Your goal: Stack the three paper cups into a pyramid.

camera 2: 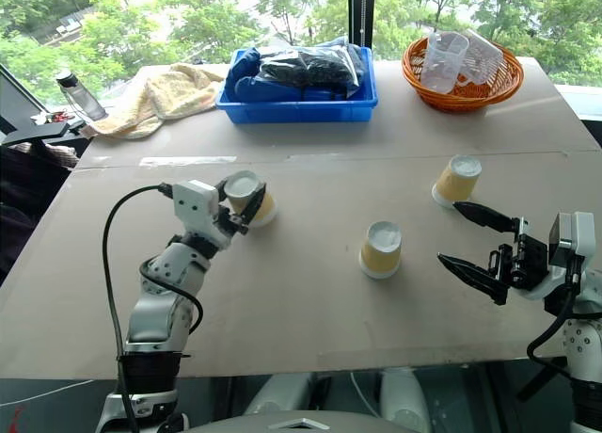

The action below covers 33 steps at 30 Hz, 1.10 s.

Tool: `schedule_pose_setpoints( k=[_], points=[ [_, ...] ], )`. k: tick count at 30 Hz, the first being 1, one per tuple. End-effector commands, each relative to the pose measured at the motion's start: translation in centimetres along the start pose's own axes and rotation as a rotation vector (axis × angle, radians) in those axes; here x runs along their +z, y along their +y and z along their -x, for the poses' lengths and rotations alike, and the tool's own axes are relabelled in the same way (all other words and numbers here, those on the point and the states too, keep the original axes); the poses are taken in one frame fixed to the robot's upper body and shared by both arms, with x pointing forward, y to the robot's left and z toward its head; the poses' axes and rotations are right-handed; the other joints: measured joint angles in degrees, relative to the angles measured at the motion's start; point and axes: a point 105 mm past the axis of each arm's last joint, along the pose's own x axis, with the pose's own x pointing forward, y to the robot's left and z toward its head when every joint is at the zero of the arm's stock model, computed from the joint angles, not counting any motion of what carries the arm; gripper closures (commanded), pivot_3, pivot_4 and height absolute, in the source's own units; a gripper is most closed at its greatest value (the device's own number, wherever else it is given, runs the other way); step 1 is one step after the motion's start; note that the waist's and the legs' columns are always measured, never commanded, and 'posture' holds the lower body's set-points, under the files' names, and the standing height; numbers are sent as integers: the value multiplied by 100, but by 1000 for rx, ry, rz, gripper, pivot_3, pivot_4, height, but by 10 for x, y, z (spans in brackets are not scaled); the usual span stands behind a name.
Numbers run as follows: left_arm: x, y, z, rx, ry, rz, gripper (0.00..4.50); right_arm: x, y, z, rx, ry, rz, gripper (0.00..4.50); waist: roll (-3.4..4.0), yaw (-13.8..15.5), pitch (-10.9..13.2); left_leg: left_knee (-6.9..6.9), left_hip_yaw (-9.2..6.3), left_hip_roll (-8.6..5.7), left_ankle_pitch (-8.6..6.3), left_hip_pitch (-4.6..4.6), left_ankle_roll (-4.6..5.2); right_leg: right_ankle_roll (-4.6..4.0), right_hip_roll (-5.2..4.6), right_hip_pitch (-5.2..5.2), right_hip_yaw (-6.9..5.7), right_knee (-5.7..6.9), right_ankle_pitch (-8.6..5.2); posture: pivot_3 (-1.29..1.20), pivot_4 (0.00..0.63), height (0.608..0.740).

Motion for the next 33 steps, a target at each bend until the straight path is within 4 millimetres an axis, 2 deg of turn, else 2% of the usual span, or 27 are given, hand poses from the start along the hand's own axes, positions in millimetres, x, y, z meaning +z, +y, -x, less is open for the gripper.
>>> schedule_pose_setpoints(
  k=[1,4,9,15,29,33],
  points=[
    [13,-42,-9,-277,-53,32,2042,13,-2,7,-36,4,71,0,0,-15,0,-1,0,0,0,0,0,0,0,0,0,0,0,0,150,740],
    [21,-67,-12,-441,-100,67,2042,9,-3,14,-70,42,77,0,1,-69,0,-5,-1,2,0,1,0,0,3,-4,2,1,0,0,150,740],
    [13,-92,-12,-624,-40,75,2042,9,3,23,-89,89,76,0,1,-129,0,-2,0,2,0,1,0,0,2,-1,3,2,0,0,150,740],
    [5,-96,-8,-675,17,42,2042,10,6,25,-100,97,76,0,3,-143,-1,-2,-1,2,0,4,0,0,4,-2,5,5,0,0,150,740],
    [-7,-108,-8,-681,21,112,2042,9,7,27,-110,103,77,0,3,-133,-1,-1,-1,1,0,3,0,0,3,-1,4,3,0,0,150,740],
    [-13,-106,-6,-673,42,91,2042,10,7,27,-109,103,79,0,3,-133,-2,-1,-1,1,0,3,0,0,2,0,5,3,0,0,150,740]
  ],
)
